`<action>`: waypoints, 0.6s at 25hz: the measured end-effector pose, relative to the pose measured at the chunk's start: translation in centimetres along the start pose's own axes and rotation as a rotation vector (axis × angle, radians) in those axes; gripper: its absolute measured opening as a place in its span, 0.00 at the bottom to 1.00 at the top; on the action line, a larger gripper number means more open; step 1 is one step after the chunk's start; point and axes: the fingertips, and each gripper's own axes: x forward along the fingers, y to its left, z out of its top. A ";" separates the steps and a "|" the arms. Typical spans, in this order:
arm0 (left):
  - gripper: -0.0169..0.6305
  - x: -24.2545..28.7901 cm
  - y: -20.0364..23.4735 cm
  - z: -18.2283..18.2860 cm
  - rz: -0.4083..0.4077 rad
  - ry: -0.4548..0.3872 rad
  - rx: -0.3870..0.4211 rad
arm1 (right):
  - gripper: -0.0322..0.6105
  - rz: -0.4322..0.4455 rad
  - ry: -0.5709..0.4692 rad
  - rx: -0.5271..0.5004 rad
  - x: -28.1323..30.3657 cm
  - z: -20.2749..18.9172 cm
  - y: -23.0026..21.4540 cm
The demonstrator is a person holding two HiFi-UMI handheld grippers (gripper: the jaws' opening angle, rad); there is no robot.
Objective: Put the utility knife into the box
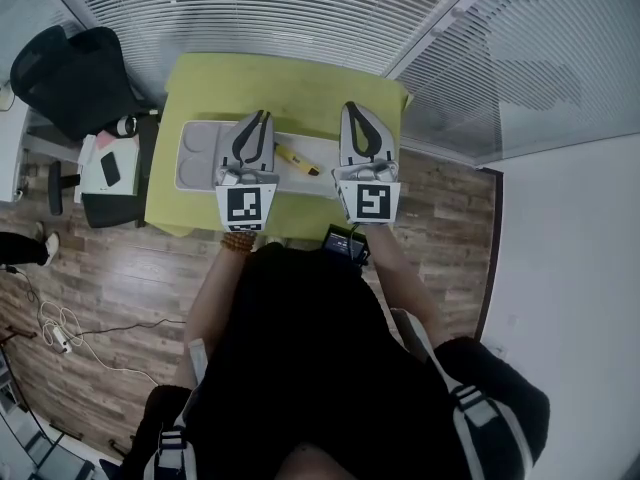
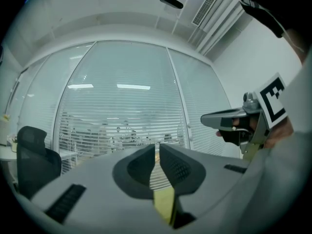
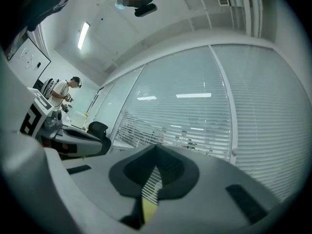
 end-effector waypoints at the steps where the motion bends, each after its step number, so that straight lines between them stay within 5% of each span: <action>1: 0.08 0.0 0.0 0.0 0.000 -0.001 0.000 | 0.05 0.001 0.005 0.007 -0.1 -0.1 0.1; 15: 0.08 -0.5 -0.6 0.0 -0.008 -0.003 0.013 | 0.05 0.036 0.046 0.013 -1.4 -2.0 2.5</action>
